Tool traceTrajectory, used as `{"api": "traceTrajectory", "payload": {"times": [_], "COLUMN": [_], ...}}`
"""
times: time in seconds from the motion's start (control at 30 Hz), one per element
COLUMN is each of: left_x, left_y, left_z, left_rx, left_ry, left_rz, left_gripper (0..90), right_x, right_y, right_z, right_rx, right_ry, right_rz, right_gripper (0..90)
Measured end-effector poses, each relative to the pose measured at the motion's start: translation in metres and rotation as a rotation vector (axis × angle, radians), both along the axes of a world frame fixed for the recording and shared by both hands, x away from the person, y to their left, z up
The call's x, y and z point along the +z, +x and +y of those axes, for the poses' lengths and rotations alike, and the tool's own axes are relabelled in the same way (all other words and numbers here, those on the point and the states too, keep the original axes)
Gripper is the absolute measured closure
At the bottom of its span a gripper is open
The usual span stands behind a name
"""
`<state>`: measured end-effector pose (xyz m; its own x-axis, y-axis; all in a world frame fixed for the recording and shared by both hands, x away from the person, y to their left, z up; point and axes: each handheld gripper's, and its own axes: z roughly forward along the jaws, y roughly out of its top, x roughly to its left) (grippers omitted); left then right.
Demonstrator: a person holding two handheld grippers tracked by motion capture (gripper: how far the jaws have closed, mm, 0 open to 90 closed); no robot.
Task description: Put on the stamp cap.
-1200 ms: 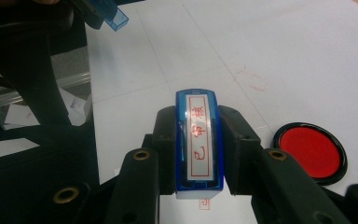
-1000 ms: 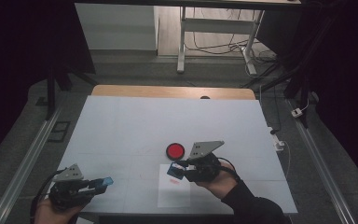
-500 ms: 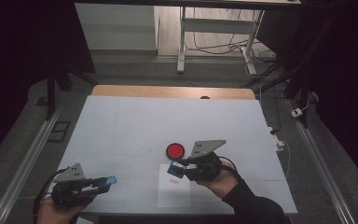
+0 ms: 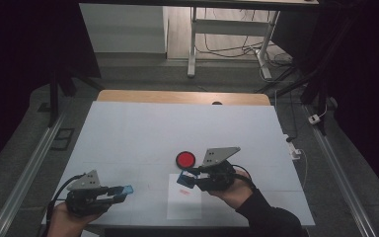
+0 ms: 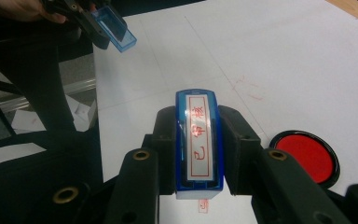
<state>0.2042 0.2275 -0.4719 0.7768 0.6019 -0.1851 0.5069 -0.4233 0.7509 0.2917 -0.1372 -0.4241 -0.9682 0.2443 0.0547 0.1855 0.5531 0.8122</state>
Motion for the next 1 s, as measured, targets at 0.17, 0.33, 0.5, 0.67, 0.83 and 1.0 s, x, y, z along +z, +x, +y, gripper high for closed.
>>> {"api": "traceTrajectory", "payload": {"times": [0.17, 0.33, 0.5, 0.67, 0.83, 1.0], "left_x": [0.003, 0.005, 0.007, 0.008, 0.007, 0.006], "left_y": [0.005, 0.011, 0.02, 0.029, 0.037, 0.043], "left_z": [-0.008, -0.016, -0.026, -0.035, -0.044, -0.053], "left_rx": [-0.036, -0.07, -0.128, -0.182, -0.228, -0.281], "left_ry": [0.003, -0.01, -0.036, -0.071, -0.081, -0.084], "left_rz": [-0.021, -0.034, -0.035, -0.04, -0.035, -0.049], "left_gripper": [68.6, 68.6, 68.6, 68.6, 68.6, 68.7], "right_x": [0.002, 0.004, 0.007, 0.01, 0.011, 0.012], "right_y": [0.0, 0.001, 0.002, 0.003, 0.002, 0.002], "right_z": [-0.001, -0.001, -0.002, -0.005, -0.005, -0.005], "right_rx": [0.007, 0.009, 0.012, 0.021, 0.04, 0.057], "right_ry": [0.0, 0.015, 0.025, 0.041, 0.048, 0.054], "right_rz": [-0.001, 0.004, 0.004, 0.006, -0.011, -0.019], "right_gripper": [70.2, 70.1, 70.2, 70.2, 70.2, 70.2]}}
